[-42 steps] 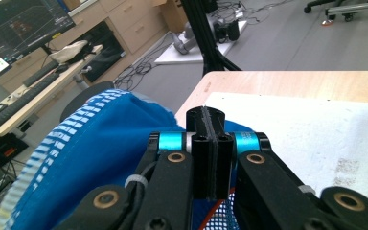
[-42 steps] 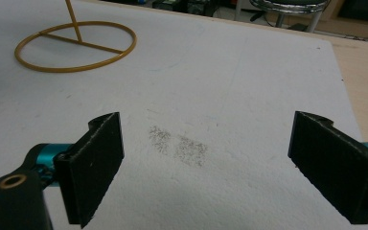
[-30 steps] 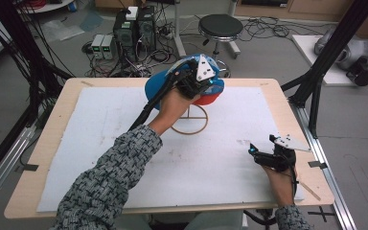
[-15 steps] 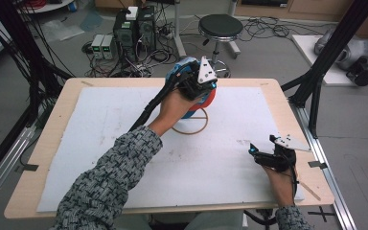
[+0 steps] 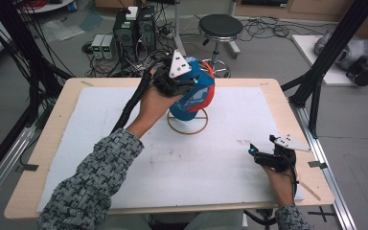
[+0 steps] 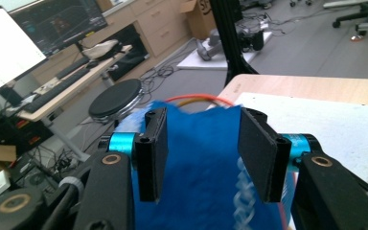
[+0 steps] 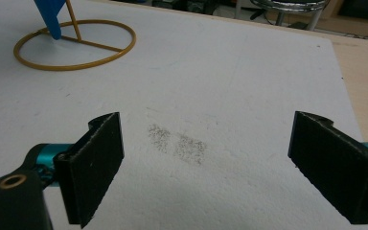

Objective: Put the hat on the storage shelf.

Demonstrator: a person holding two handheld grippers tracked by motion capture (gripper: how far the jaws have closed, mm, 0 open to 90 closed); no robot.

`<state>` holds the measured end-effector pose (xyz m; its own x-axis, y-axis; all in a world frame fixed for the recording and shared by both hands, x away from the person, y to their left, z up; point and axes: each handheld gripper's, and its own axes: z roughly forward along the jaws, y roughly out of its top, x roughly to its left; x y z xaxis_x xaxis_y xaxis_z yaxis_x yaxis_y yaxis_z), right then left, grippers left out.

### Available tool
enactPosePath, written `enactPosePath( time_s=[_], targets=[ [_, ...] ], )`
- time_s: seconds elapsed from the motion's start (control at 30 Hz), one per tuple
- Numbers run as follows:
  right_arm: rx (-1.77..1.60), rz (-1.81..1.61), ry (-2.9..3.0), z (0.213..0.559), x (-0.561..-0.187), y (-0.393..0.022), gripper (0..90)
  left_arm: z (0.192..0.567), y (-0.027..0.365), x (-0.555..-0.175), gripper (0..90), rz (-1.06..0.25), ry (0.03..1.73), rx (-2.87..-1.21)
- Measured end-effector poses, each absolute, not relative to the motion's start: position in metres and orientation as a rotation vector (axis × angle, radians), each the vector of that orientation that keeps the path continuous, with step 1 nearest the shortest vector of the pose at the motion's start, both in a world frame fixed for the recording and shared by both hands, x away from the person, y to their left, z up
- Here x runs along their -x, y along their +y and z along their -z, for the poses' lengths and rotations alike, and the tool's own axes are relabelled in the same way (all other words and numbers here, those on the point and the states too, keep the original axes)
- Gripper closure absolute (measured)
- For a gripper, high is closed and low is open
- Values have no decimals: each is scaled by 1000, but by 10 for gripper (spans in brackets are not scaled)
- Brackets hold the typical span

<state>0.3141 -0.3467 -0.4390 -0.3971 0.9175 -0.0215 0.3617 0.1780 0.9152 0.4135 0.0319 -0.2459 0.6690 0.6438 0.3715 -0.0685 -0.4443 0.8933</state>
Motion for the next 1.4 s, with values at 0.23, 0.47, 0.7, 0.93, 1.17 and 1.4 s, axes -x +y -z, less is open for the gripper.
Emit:
enactPosePath(
  time_s=[0.23, 0.47, 0.7, 0.93, 1.17, 1.4],
  targets=[
    [-1205, -1193, 1863, 439, -314, -347, 111, 247, 62, -407, 510, -900, 502, -1833],
    [-1207, -1193, 1860, 439, -314, -347, 111, 251, 87, -401, 492, -913, 550, -1819],
    [-1207, -1192, 1861, 439, -314, -346, 111, 254, 115, -390, 463, -925, 591, -1783],
    [-1202, -1193, 1856, 439, -314, -347, 111, 262, 146, -373, 426, -931, 639, -1749],
    [-1210, -1198, 1855, 439, -314, -347, 111, 276, 180, -358, 377, -935, 737, -1698],
    [-1206, -1196, 1855, 439, -313, -346, 111, 302, 211, -341, 321, -935, 833, -1633]
  ],
)
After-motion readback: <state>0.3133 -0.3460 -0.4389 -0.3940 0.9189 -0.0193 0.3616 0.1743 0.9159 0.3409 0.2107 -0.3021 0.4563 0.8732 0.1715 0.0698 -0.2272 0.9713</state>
